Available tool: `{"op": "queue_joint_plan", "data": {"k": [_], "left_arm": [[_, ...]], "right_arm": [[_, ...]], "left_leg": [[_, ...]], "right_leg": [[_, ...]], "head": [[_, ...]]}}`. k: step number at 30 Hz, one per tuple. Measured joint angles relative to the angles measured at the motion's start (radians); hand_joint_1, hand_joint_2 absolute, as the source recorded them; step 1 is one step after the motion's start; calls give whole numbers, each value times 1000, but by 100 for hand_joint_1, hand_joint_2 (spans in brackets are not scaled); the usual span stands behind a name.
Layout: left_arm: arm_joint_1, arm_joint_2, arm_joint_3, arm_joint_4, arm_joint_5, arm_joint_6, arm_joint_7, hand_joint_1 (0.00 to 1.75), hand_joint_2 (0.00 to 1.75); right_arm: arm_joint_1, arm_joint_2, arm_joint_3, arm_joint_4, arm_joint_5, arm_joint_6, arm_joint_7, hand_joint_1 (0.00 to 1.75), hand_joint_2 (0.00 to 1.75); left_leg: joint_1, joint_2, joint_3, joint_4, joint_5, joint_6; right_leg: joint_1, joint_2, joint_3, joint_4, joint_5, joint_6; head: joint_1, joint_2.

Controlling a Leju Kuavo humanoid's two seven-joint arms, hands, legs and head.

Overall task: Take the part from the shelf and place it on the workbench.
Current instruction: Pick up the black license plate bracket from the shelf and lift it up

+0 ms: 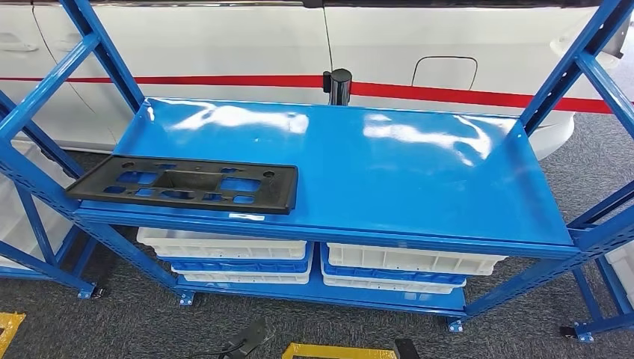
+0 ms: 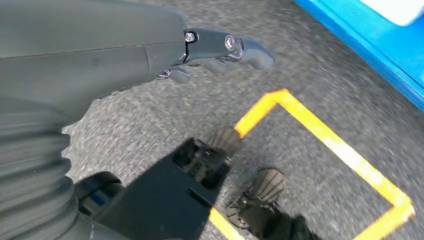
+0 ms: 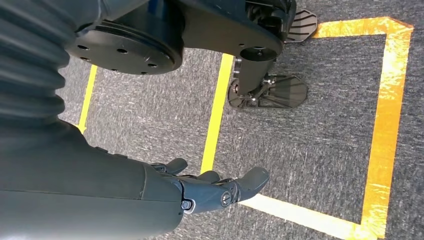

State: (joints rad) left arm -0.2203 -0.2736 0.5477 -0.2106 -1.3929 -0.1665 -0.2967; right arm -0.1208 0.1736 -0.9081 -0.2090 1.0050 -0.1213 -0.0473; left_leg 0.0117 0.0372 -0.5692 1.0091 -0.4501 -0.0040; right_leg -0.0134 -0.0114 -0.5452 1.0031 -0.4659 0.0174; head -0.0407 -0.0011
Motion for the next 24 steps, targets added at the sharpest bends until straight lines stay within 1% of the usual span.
{"op": "queue_joint_plan", "data": {"k": [4,8,11,13,17,19,21,24], "left_arm": [[-4,-10,-30,0,-3,-4,-7,0,175],[-5,-14,-43,0,-3,-4,-8,0,175],[-6,-17,-55,0,-6,-16,-34,0,175],[-8,-24,-68,0,-6,-38,-75,0,175],[-16,-42,-105,0,2,-97,-183,0,175],[-22,-48,-134,-1,37,-120,-238,0,175],[-28,-53,-180,-5,112,-143,-292,0,175],[-35,-59,-296,-28,278,-180,-341,0,175]], "right_arm": [[-2,0,1,0,0,0,0,0,175],[-2,0,2,0,1,0,0,0,175],[-2,0,2,0,2,1,0,0,175],[-2,0,1,0,5,2,0,0,175],[-2,0,1,0,12,7,0,0,175],[-2,0,1,0,15,8,0,0,175],[-2,0,1,0,18,9,-1,0,175],[-2,0,0,0,26,10,-3,0,175]], "left_leg": [[0,0,0,0,0,0],[0,0,0,0,0,0],[0,0,0,0,0,0],[0,0,0,0,0,0],[-1,0,0,0,0,0],[-1,0,0,0,0,0],[-1,0,0,0,0,0],[-1,0,0,0,0,0]], "right_leg": [[0,0,0,0,0,0],[0,0,0,0,0,0],[0,0,0,0,0,0],[0,0,0,0,0,0],[0,0,0,0,0,1],[0,0,0,0,1,1],[0,0,0,0,1,1],[0,0,0,0,1,1]], "head": [[0,0],[0,0],[0,0],[0,0],[0,0],[0,0],[0,0],[0,0]]}}
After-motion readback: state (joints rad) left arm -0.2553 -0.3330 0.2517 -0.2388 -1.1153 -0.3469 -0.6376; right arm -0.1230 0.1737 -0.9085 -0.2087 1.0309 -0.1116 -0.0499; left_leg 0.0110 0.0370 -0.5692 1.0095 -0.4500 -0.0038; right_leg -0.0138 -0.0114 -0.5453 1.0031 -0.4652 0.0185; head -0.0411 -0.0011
